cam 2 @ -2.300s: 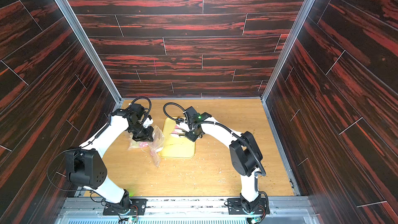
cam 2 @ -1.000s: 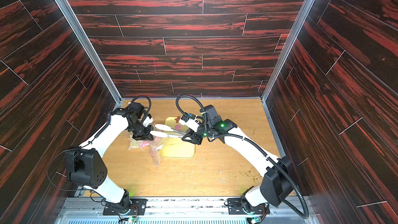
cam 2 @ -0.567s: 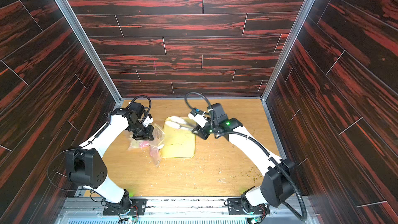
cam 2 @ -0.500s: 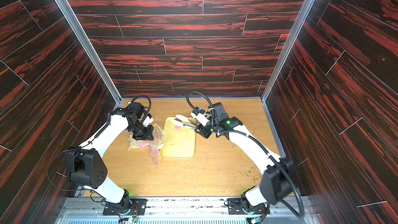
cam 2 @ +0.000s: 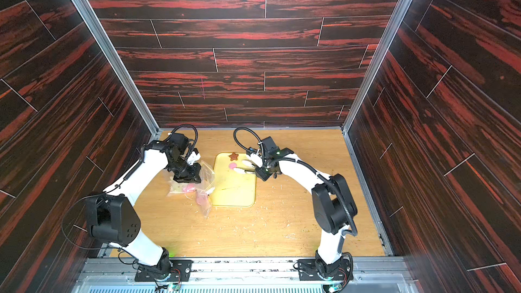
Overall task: Put the cookies into a resealable bag to prevent moisture
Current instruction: Pick up the cookie from the tray.
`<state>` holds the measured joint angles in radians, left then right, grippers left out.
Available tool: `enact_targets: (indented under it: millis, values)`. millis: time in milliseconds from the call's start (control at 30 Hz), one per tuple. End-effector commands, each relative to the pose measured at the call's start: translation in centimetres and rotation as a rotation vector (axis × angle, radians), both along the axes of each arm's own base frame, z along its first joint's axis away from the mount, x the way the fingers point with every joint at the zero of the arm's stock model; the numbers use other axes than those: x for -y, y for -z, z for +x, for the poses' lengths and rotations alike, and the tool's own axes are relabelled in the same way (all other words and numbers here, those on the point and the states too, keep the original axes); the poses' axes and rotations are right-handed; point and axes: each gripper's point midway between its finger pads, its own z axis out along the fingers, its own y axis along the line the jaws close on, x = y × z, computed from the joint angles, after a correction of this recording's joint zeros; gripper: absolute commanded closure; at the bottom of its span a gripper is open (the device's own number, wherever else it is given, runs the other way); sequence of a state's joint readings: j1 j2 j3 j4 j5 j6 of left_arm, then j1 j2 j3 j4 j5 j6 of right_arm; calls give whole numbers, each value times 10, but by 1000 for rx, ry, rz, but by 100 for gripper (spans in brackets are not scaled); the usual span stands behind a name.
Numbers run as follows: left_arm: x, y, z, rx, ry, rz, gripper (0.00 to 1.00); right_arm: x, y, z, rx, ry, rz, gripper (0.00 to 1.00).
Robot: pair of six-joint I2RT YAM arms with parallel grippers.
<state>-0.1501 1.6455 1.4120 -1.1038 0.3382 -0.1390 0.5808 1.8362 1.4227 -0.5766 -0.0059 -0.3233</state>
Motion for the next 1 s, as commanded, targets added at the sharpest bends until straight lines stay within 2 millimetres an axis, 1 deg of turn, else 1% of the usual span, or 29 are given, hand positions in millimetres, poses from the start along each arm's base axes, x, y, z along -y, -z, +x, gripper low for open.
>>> enact_targets:
  millis: [0, 233, 333, 600, 700, 833, 967]
  values:
    - [-1, -4, -1, -8, 8, -1, 100, -14, 2, 7, 22, -39, -8, 59]
    - [-1, -2, -2, -14, 12, 2, 100, -24, 13, 5, 1, -69, -20, 59]
    - [-1, -1, -1, -15, 12, 1, 100, -23, 19, 7, 2, -63, -55, 59]
    - [-1, -1, -2, -15, 11, -3, 100, -26, 24, 12, 19, -62, -123, 60]
    - [-1, 0, -3, -16, 10, -3, 100, -30, 22, 12, 19, -61, -113, 63]
    - [-1, -1, -3, -14, 11, -1, 100, -29, 19, 12, 22, -58, -115, 66]
    - [-1, 0, -3, -16, 11, 1, 100, -28, 4, 7, 42, -58, -88, 67]
